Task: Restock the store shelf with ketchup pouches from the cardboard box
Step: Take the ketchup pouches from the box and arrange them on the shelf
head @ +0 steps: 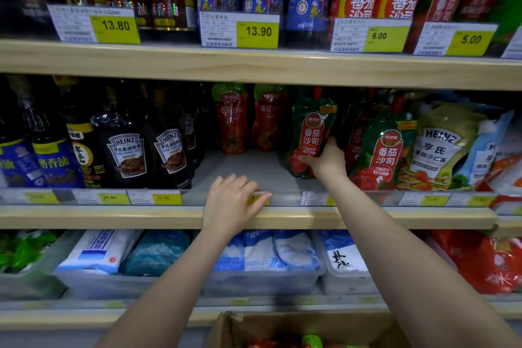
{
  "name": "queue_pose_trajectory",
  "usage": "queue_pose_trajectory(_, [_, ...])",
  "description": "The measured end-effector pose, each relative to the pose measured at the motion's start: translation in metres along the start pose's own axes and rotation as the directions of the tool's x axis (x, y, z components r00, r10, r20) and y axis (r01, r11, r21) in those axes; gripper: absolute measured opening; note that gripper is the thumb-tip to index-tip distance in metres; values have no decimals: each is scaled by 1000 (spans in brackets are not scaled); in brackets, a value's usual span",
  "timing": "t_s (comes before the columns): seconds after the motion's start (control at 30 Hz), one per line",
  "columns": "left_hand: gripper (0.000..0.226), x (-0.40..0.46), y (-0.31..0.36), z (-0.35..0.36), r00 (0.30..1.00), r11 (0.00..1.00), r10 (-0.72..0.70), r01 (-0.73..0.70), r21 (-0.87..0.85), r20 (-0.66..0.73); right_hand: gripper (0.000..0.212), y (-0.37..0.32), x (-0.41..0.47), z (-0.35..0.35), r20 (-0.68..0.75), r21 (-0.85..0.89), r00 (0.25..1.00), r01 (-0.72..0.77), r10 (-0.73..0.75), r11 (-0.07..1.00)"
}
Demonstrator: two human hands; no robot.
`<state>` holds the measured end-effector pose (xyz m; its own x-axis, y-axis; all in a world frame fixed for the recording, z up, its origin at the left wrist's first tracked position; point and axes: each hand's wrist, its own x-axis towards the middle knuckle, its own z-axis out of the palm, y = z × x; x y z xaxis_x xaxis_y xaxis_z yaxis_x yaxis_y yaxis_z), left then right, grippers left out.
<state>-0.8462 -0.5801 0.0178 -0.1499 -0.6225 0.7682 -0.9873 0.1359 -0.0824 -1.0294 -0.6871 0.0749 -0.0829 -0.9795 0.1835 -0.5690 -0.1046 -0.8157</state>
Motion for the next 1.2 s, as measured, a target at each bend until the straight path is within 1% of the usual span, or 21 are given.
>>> queue_pose_trajectory(0.2, [40, -1, -2, 2, 1000, 1000, -3, 4, -15, 16, 65, 4, 7, 3, -10, -1, 1000, 8, -8, 1000])
queue_pose_trajectory(0.33, [40, -2, -1, 2, 998, 1000, -10, 11, -19, 54, 69, 0, 2, -7, 89, -62, 996, 12, -7, 998])
queue_pose_trajectory(0.4, [40, -1, -1, -1, 997, 1000, -14, 16, -27, 74, 69, -3, -8, -20, 145, -125, 988, 64, -45, 990])
queue_pose_trajectory(0.5, [39, 0, 2, -6, 993, 997, -36, 42, -58, 109, 66, -1, -37, -46, 205, -177, 964, 209, -172, 962])
queue_pose_trajectory(0.57, [35, -4, 10, -8, 992, 988, -70, 84, -130, 108, 65, 9, -62, -66, 223, -196, 947, 274, -230, 942])
queue_pose_trajectory(0.67, [31, -21, 34, -10, 994, 942, -86, 105, -320, 74, 58, 38, -100, -91, 225, -201, 932, 329, -283, 923])
queue_pose_trajectory(0.73, [33, -36, 56, -12, 998, 891, -45, 64, -450, 53, 54, 66, -126, -100, 249, -188, 929, 325, -275, 927])
queue_pose_trajectory(0.8, [33, -56, 81, -13, 994, 828, 37, 28, -561, 104, 53, 97, -149, -103, 277, -202, 934, 285, -224, 937])
queue_pose_trajectory(0.87, [35, -84, 105, -12, 961, 761, 151, 36, -648, 231, 52, 132, -171, -102, 311, -203, 940, 213, -143, 956])
queue_pose_trajectory(0.93, [35, -117, 127, -6, 884, 720, 298, 38, -692, 359, 51, 166, -193, -98, 341, -206, 938, 136, -60, 969])
queue_pose_trajectory(0.97, [34, -132, 137, -2, 840, 706, 367, 28, -708, 399, 50, 183, -204, -96, 348, -218, 937, 103, -21, 971])
queue_pose_trajectory(1.0, [32, -146, 146, 2, 803, 692, 423, 12, -722, 419, 50, 199, -214, -93, 351, -229, 936, 72, 14, 971])
queue_pose_trajectory(1.07, [31, -169, 162, 13, 751, 663, 500, -12, -748, 431, 49, 228, -234, -87, 361, -245, 928, 3, 89, 970])
queue_pose_trajectory(1.13, [31, -190, 178, 27, 699, 643, 555, -16, -766, 451, 49, 254, -250, -80, 386, -258, 906, -76, 174, 963])
queue_pose_trajectory(1.2, [33, -212, 193, 42, 624, 641, 617, -44, -766, 480, 47, 278, -263, -73, 409, -258, 876, -157, 255, 953])
